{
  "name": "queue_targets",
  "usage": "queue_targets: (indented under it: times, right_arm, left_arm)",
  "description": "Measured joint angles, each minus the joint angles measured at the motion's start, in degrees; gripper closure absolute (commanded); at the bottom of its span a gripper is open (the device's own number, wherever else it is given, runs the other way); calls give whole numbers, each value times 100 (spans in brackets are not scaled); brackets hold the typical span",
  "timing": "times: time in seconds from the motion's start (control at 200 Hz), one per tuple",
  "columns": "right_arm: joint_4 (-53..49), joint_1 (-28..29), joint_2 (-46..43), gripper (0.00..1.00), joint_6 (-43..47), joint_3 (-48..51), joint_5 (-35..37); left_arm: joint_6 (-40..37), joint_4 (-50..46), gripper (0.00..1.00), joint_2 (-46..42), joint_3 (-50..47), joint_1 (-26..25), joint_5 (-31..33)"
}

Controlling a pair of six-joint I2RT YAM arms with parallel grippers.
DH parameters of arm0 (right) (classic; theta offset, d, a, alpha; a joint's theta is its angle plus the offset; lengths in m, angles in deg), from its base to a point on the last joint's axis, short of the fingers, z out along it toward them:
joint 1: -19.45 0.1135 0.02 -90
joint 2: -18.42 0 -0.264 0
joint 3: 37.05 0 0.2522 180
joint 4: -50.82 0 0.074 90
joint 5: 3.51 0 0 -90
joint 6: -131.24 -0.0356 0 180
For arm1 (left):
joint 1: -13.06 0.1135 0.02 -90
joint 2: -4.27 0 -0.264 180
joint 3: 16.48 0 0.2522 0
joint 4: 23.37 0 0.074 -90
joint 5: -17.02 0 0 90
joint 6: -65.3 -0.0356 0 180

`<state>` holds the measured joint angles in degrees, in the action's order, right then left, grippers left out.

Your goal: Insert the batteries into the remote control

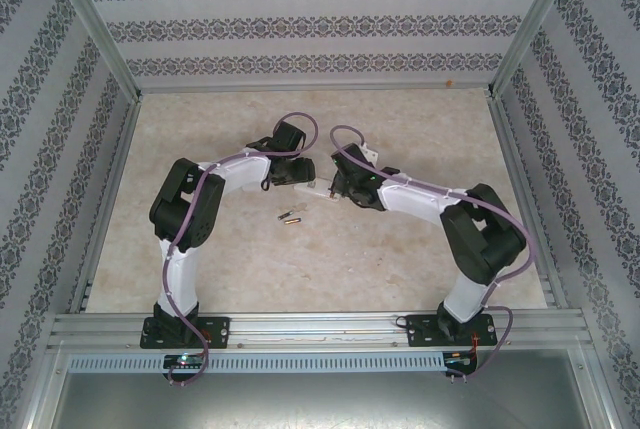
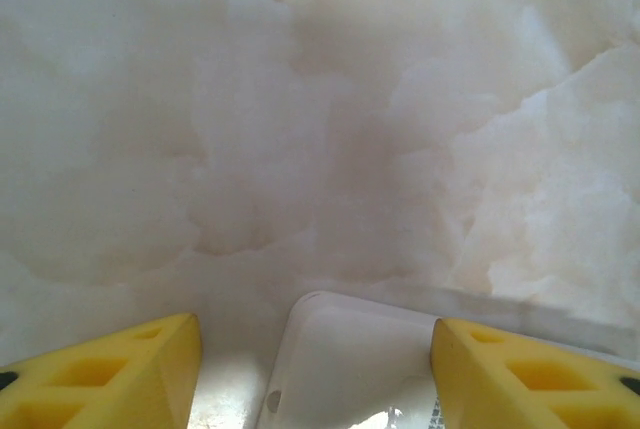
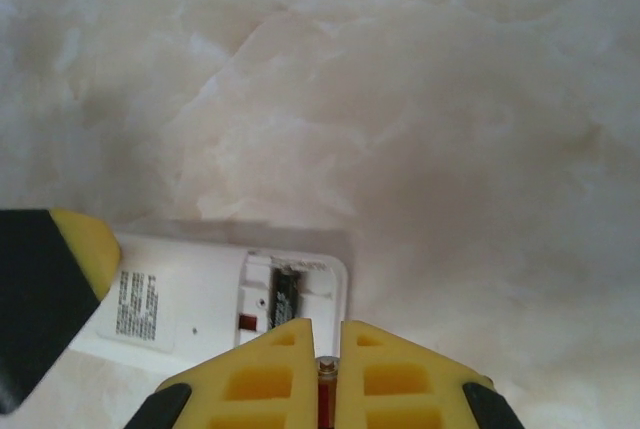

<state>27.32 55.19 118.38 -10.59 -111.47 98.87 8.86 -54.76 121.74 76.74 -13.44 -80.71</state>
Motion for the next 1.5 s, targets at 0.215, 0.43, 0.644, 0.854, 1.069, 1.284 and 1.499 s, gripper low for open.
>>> queue_targets:
  times: [0.215,0.43,0.644,0.854,1.069,1.284,1.499]
  right_arm:
    - [354,0,448,94,157,-254,258]
    - [688,2,780,94,168,-254,411]
    - [874,13,929,92,120,-249,433]
    - [918,79,964,84,72,-245,459]
    - [916,127,966,80,57,-153,472]
    - [918,127,966,76,61,-140,494]
    - [872,127,935,69,57,-140,490]
  left_arm:
    - [127,2,41,0,-7,0,-48]
    - [153,7,42,0,-11,0,-52]
    - [190,13,44,0,-15,2,-72]
    - [258,22,45,0,-22,0,-111]
    - [297,28,46,-2,-28,2,-131]
    - [319,70,46,-11,-59,2,-151]
    - [334,94,46,-20,-81,2,-151]
